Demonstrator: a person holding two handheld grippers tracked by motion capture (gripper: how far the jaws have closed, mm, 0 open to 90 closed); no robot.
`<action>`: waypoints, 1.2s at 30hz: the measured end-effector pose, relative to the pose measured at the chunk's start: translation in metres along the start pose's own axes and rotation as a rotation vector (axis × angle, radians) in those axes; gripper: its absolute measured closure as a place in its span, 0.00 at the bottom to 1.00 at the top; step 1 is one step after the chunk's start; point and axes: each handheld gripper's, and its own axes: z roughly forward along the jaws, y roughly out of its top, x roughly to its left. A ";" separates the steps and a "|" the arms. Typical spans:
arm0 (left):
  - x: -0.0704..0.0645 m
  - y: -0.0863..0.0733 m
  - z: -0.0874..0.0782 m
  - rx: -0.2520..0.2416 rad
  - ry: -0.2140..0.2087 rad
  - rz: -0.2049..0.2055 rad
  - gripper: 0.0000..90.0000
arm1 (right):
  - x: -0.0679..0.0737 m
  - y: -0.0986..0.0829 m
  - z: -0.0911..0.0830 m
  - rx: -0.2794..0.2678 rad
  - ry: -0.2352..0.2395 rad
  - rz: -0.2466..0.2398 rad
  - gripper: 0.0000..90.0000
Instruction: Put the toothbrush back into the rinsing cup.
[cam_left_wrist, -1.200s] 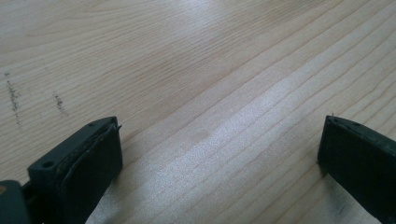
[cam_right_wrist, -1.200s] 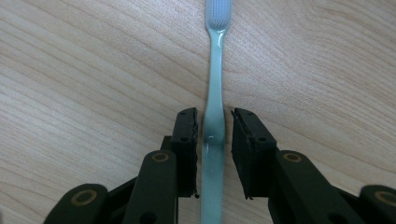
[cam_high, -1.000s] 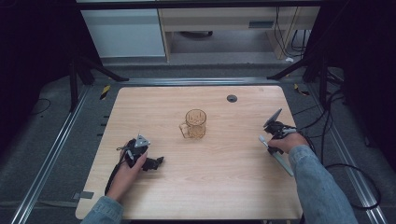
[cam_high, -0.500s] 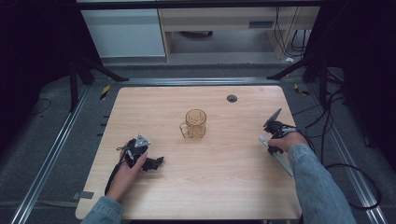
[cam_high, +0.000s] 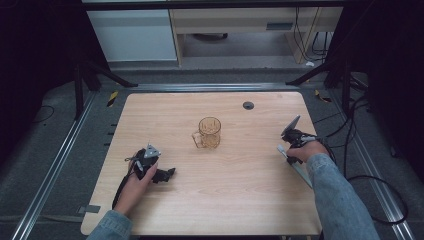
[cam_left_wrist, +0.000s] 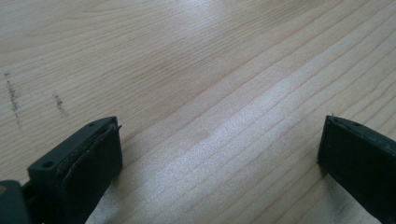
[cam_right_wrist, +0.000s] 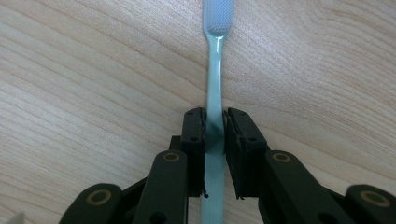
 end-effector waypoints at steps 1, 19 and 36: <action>0.000 0.000 0.000 0.000 0.000 0.000 0.00 | 0.000 0.000 0.000 0.000 -0.002 -0.002 0.87; 0.000 0.000 0.000 0.000 0.000 0.000 0.00 | -0.002 -0.002 -0.013 -0.042 0.028 0.008 0.88; 0.000 0.000 0.000 0.000 0.000 -0.001 0.00 | -0.003 0.000 -0.032 -0.074 0.023 -0.006 0.88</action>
